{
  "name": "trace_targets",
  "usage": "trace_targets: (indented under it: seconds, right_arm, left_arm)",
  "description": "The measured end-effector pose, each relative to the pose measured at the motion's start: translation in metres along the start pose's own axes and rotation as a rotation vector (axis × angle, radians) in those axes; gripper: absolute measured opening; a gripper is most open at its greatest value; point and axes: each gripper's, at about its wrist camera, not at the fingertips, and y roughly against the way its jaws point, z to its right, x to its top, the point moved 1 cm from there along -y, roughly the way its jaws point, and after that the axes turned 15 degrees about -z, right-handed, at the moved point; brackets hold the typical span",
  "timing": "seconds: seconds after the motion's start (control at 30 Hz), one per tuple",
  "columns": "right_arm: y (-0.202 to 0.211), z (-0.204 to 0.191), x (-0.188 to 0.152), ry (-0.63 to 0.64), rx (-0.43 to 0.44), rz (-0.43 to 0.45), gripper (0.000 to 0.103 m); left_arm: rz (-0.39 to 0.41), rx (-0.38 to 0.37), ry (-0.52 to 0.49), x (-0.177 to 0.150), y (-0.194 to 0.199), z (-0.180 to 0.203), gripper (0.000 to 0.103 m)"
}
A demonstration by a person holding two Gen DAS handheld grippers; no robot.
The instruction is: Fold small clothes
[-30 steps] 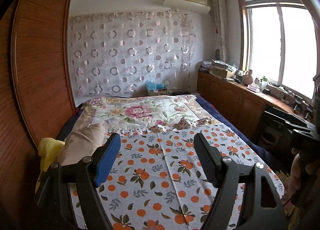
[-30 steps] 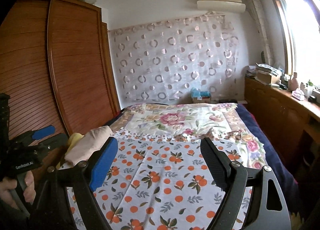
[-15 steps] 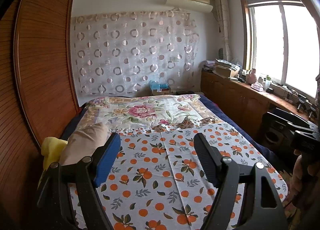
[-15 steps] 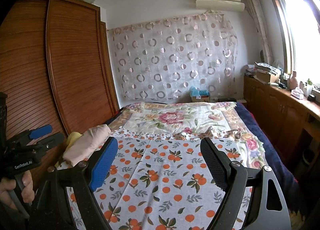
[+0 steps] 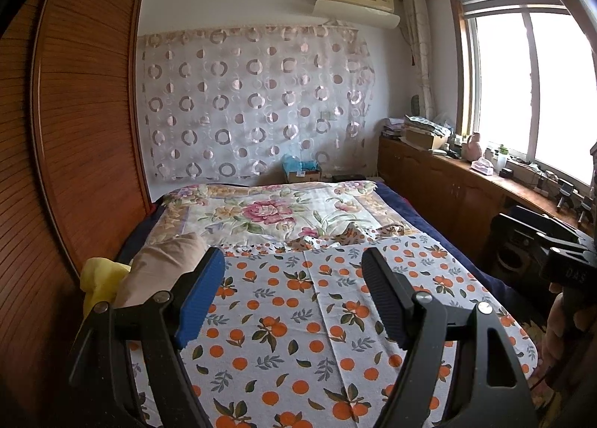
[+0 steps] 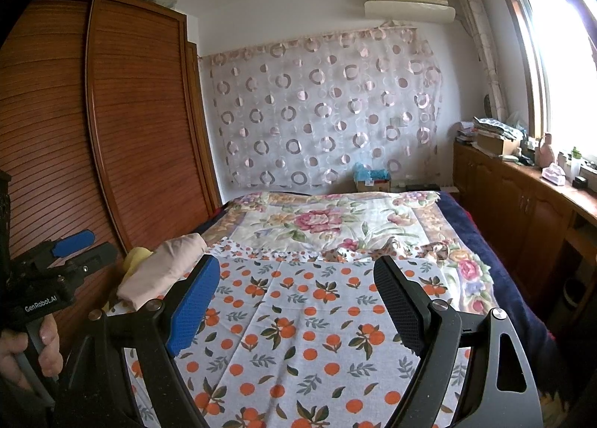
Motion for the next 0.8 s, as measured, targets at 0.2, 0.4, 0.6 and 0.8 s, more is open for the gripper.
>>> trace_targets:
  seconds: [0.2, 0.4, 0.6, 0.8]
  right_arm:
    - [-0.0003, 0.001, -0.0004, 0.0, 0.003, -0.001, 0.086]
    - [-0.0003, 0.006, -0.0002, 0.001, 0.003, 0.0, 0.086]
    - [-0.0002, 0.0081, -0.0026, 0.004, 0.003, -0.001, 0.086]
    - [-0.0006, 0.0087, -0.0018, 0.008, 0.004, 0.0, 0.086]
  left_arm:
    - [0.0, 0.0, -0.002, -0.0001, 0.0, -0.0003, 0.077]
    - [0.0, -0.001, -0.002, -0.0001, 0.0001, 0.001, 0.077]
    - [0.0, -0.001, -0.001, -0.0002, 0.0, -0.0005, 0.077]
    - [0.001, -0.001, -0.001, -0.0001, 0.0002, 0.001, 0.077]
